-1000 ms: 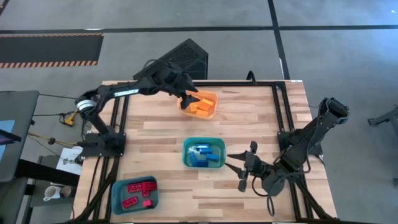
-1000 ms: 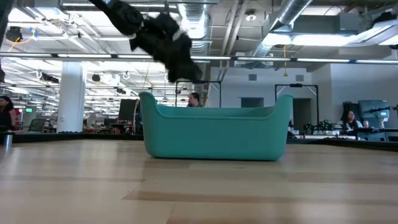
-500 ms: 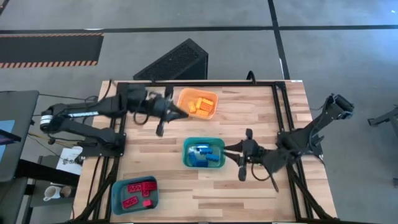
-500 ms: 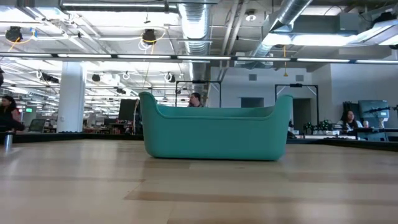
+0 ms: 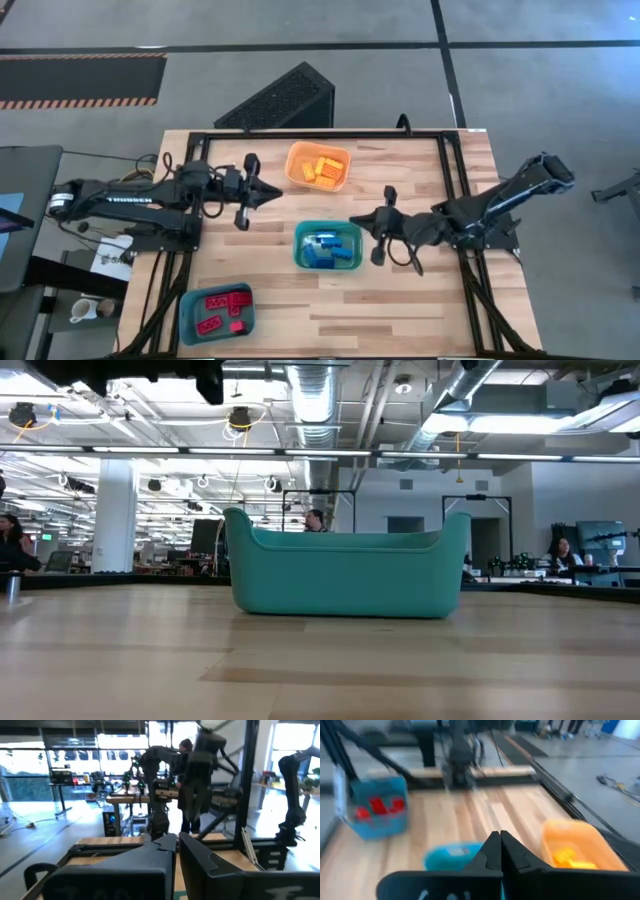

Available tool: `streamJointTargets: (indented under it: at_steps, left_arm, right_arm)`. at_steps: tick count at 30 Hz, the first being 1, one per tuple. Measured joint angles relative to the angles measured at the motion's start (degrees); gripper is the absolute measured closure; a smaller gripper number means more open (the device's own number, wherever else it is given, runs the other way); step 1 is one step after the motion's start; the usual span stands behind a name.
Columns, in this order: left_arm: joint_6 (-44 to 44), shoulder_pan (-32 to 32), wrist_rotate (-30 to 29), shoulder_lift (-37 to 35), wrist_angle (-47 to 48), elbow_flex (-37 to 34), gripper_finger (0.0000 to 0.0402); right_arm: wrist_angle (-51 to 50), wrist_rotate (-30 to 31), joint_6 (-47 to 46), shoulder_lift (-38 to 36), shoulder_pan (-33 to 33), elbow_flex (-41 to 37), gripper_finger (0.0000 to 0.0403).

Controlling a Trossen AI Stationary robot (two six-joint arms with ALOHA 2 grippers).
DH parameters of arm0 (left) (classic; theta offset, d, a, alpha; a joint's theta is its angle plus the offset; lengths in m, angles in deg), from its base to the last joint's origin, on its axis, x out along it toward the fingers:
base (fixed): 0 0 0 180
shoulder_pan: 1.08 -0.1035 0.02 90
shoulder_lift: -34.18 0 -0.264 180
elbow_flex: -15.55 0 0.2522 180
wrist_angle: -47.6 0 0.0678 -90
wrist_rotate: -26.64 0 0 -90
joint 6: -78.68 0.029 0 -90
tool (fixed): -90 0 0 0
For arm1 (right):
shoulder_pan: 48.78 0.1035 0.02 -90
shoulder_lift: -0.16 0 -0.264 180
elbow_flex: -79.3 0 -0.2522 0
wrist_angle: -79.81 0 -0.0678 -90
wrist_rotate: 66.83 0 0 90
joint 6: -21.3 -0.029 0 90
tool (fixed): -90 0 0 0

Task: Sort & place blocks by color
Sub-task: Return to Home Position

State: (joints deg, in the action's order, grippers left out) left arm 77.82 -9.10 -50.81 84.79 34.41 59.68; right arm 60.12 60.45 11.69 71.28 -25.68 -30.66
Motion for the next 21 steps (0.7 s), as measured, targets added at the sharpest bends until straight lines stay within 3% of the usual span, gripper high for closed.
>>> streamJointTargets:
  at_steps: [5, 10, 15, 21]
  left_arm:
    - [-0.7, -2.0, 0.2, -2.0, 0.6, -1.5, 0.039]
    - [-1.1, -5.3, 0.2, -3.9, 3.0, -1.5, 0.039]
    - [-3.0, -6.9, 1.4, -6.1, 5.2, -1.5, 0.039]
    - [-1.4, -7.0, 2.1, -7.3, 5.9, -1.4, 0.0391]
  right_arm:
    - [-6.3, -1.0, -0.8, -1.9, -3.3, -0.1, 0.0387]
    - [-4.7, -8.5, 1.8, -3.7, -6.0, -1.2, 0.0384]
    - [1.9, -9.0, 0.7, -8.3, -7.7, -11.7, 0.0395]
    - [14.2, -8.9, -1.2, -19.9, -7.7, -27.1, 0.0395]
